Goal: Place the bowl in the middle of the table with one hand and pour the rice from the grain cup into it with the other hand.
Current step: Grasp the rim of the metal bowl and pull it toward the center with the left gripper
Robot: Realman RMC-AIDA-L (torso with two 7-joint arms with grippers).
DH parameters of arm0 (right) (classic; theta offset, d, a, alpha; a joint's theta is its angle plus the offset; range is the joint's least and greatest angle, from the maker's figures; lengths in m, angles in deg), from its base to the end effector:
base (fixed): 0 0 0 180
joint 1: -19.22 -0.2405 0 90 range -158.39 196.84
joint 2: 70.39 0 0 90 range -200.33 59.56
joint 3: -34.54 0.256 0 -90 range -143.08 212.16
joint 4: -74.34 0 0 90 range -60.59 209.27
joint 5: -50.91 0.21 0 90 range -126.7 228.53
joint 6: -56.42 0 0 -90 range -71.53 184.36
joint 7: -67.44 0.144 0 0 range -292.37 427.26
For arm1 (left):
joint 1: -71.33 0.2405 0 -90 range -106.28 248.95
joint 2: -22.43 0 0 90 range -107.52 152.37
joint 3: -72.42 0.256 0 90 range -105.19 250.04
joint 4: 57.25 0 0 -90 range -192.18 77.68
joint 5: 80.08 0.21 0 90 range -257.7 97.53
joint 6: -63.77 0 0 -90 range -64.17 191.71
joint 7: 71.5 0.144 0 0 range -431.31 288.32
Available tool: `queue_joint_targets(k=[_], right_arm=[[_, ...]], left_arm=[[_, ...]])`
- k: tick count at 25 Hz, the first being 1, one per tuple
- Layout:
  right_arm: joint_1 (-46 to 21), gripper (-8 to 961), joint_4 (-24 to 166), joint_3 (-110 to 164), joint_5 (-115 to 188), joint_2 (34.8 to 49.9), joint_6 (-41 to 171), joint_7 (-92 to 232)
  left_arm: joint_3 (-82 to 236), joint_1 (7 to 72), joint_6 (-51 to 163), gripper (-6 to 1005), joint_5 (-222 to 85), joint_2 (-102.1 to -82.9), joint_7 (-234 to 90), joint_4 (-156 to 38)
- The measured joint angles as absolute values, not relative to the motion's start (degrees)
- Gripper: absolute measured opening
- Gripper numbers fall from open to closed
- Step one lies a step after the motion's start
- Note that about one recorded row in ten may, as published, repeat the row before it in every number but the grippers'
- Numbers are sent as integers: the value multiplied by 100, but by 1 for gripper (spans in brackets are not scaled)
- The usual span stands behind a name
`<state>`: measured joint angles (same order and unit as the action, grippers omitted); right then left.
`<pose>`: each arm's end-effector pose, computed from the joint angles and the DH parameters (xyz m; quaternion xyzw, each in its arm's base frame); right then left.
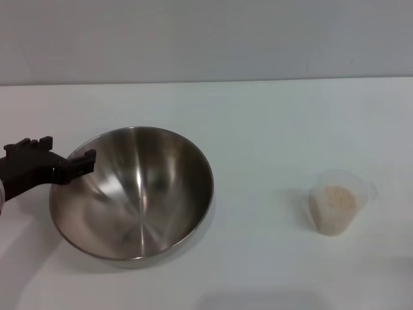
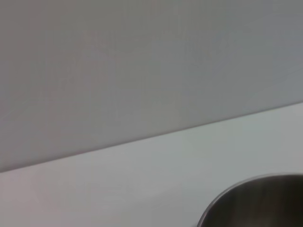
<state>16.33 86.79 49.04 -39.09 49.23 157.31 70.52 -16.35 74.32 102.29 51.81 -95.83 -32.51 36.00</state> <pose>0.3685 0.1656 0.0234 -0.5410 0.1943 0.3306 0.7486 -0.2437 0.3117 0.0347 -0.8290 -0.3350 -0.0924 0.4381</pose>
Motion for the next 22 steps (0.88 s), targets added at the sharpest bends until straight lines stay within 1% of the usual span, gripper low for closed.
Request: queue_joint_targets(k=[22], right_arm=[[1588, 777, 8692, 4895, -3935, 4924, 15687, 7034]], left_arm=[[-1635, 7381, 10317, 840, 5255, -9578, -3198, 3215]])
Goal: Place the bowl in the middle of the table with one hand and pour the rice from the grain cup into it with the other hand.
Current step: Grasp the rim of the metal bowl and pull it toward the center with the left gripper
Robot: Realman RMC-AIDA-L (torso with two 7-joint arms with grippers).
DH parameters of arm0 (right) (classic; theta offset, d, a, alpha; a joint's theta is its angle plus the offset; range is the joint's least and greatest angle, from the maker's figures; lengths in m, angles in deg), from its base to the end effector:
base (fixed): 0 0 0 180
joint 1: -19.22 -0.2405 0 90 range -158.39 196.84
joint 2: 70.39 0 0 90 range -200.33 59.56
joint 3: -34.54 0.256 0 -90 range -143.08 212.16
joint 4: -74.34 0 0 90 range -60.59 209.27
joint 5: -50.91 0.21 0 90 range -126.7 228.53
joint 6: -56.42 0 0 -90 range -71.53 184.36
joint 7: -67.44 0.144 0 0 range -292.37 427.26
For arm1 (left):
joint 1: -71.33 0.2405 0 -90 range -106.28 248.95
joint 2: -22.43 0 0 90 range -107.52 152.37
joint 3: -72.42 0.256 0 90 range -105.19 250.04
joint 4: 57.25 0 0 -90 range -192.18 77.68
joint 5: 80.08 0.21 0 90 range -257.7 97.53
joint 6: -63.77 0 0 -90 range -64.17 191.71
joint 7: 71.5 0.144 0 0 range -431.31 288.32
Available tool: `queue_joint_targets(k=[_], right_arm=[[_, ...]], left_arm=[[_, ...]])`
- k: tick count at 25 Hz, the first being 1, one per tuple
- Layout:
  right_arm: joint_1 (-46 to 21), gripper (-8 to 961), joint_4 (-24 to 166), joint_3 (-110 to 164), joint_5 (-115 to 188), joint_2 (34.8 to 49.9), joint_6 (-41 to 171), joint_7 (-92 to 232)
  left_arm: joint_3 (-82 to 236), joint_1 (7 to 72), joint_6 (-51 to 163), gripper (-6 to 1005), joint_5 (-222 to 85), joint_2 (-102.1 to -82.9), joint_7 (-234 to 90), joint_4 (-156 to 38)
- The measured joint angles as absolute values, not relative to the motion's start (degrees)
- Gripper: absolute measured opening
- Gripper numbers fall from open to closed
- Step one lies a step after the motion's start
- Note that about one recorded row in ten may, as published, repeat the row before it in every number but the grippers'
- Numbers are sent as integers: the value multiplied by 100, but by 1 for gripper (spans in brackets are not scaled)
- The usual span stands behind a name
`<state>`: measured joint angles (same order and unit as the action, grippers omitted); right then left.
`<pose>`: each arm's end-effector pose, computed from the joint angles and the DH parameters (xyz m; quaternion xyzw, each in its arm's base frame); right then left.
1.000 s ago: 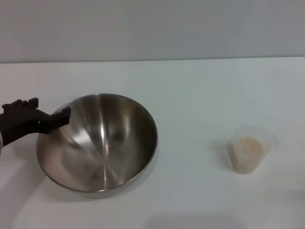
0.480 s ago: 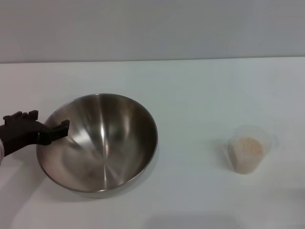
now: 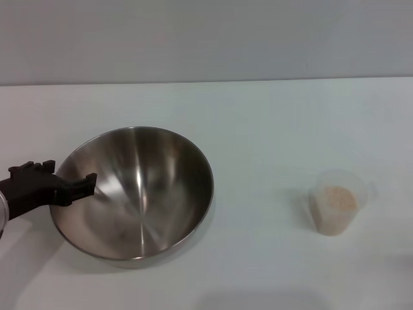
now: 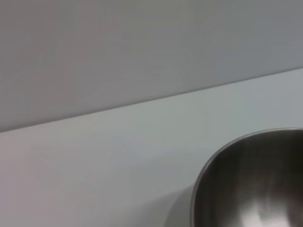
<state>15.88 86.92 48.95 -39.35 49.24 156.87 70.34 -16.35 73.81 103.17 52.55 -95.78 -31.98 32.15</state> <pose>0.3671 0.1690 0.0217 -0.5450 0.1945 0.3319 0.7450 -0.2616 0.3081 0.0233 -0.8320 -0.3525 -0.0652 0.4234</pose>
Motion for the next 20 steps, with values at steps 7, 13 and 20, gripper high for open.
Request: queue_joint_targets(k=[7, 13, 20], right_arm=[[1581, 778, 8692, 4895, -3935, 4923, 15687, 7034], [1579, 779, 8691, 4895, -3935, 4923, 15686, 7034], [1571, 779, 8691, 4895, -3935, 4923, 15678, 7034]], left_arm=[[-1633, 7336, 10421, 839, 5254, -9578, -3195, 3158], [-1626, 7317, 10470, 837, 5256, -9576, -3194, 3154], [-1605, 7162, 10678, 563, 5628, -9598, -3253, 3097]])
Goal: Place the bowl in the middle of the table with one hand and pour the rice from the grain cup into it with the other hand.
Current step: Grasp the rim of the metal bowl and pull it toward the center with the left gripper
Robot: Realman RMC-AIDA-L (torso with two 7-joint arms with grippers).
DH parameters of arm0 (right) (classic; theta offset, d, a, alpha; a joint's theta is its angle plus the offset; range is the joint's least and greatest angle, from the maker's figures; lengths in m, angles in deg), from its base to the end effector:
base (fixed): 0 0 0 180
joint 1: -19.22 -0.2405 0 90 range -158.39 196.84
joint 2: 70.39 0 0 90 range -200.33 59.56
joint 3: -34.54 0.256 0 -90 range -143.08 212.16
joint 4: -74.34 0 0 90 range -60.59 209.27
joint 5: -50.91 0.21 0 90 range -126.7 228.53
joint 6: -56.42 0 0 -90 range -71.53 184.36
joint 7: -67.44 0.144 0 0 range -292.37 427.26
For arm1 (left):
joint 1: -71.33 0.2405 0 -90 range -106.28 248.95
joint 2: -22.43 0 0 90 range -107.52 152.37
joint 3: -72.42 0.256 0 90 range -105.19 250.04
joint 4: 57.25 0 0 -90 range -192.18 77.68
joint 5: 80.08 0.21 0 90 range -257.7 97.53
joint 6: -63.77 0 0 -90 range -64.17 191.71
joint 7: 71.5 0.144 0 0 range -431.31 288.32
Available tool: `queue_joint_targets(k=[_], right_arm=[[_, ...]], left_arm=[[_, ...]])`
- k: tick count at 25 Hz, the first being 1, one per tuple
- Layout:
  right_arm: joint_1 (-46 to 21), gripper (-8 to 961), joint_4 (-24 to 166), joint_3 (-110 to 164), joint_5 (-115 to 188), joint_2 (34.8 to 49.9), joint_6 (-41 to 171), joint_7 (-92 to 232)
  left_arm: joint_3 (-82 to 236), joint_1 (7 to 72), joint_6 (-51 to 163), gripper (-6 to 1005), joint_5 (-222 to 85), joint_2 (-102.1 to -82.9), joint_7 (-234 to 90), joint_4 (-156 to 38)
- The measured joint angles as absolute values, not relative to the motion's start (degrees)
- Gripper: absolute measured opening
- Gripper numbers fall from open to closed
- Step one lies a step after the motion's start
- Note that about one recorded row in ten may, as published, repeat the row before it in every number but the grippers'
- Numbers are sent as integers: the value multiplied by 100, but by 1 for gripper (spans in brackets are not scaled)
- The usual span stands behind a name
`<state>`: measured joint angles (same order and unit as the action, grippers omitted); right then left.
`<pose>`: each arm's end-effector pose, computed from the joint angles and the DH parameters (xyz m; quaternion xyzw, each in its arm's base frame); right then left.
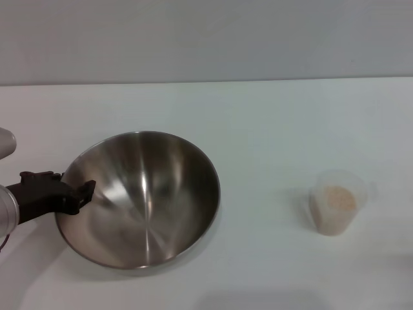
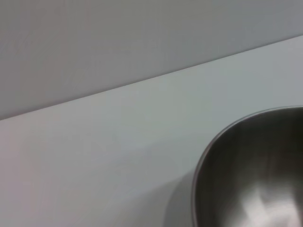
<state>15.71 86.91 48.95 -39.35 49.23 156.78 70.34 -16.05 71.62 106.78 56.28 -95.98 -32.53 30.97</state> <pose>0.3669 0.1701 0.0216 -0.5455 0.1942 0.3324 0.7444 -0.2616 0.3097 0.0133 -0.8488 -0.3430 -0.0299 0.4012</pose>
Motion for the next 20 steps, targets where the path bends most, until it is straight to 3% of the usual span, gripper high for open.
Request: queue_joint_targets(k=[1, 17, 20], right_arm=[[1571, 778, 8691, 4895, -3935, 4923, 15678, 7034], [1553, 778, 8700, 4887, -3937, 4923, 15678, 7034], [1551, 778, 8705, 4886, -3940, 4923, 15680, 7034]], left_arm=[[-1583, 7152, 10727, 432, 5671, -9597, -3263, 3154], [-1641, 7110, 10973, 85, 5658, -9595, -3346, 3234], [-1696, 7067, 11087, 84, 5654, -9592, -3437, 3244]])
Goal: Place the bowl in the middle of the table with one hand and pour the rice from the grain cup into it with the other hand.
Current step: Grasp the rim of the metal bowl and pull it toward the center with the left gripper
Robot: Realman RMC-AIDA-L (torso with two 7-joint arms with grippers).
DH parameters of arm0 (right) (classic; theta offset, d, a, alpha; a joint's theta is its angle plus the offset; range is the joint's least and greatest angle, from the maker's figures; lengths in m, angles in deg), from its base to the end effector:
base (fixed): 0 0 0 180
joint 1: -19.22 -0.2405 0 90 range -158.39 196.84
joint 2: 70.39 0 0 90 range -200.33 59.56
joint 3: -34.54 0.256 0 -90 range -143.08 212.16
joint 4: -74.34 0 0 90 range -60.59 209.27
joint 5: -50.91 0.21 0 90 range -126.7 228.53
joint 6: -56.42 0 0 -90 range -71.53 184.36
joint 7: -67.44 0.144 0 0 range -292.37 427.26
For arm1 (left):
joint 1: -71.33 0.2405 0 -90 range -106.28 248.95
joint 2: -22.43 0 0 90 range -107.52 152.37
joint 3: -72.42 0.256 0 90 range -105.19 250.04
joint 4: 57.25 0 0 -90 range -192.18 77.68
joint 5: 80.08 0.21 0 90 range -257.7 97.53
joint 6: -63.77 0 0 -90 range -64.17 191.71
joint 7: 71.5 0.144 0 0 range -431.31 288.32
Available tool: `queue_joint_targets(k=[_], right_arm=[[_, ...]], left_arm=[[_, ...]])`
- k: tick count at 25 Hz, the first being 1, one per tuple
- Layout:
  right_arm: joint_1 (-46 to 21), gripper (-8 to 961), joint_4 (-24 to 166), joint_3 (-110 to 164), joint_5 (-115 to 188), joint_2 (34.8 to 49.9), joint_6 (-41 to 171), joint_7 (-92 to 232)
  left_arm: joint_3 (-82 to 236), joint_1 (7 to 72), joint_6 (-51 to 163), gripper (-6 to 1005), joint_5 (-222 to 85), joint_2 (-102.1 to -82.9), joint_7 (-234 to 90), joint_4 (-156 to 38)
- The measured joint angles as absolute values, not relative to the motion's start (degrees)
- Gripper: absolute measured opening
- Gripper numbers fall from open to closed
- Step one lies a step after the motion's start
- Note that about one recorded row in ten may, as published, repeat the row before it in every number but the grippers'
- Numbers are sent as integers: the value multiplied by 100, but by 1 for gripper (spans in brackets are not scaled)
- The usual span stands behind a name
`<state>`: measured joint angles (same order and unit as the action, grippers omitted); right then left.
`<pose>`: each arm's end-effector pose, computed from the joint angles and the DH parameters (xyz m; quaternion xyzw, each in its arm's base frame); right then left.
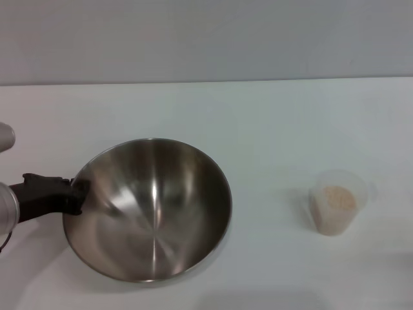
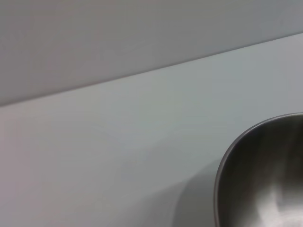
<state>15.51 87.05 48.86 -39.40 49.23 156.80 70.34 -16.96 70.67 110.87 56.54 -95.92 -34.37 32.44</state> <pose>0.3657 0.1715 0.0210 -0.5463 0.1937 0.3349 0.7428 -0.2547 0.3098 0.0151 -0.8531 -0.3522 -0.0285 0.3838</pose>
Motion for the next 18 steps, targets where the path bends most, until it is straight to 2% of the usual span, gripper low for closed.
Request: queue_joint_targets(k=[11, 18], right_arm=[[1536, 779, 8708, 4887, -3944, 4923, 15682, 7034], [1527, 778, 8700, 4886, -3944, 4923, 15677, 7036]], left_arm=[[-2442, 6398, 12282, 60, 5151, -9599, -4017, 3189], [-2759, 6204, 12530, 41, 4511, -9579, -3973, 2975]])
